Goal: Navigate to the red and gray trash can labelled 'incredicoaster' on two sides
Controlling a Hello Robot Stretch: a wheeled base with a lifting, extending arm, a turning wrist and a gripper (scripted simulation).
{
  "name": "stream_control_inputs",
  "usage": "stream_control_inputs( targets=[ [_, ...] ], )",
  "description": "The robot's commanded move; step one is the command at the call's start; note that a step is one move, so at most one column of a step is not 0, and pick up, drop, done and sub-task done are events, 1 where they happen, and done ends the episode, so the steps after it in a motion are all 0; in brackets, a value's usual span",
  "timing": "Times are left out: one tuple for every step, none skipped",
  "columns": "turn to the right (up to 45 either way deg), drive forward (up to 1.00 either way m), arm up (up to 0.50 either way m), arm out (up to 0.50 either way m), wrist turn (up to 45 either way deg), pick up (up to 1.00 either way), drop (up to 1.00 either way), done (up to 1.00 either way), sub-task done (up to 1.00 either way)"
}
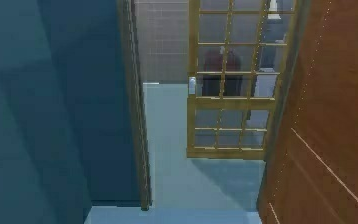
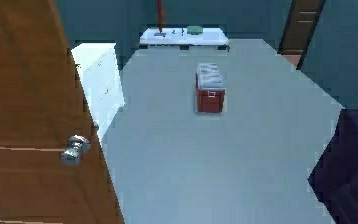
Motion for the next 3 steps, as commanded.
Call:
stream_control_inputs(
  targets=[
    [0.0, 1.00, 0.00, 0.00, 0.0, 0.00, 0.00, 0.00, 0.00],
    [3.0, 0.00, 0.00, 0.00, 0.0, 0.00, 0.00, 0.00, 0.00],
    [0.0, 0.55, 0.00, 0.00, 0.0, 0.00, 0.00, 0.00, 0.00]
  ],
)
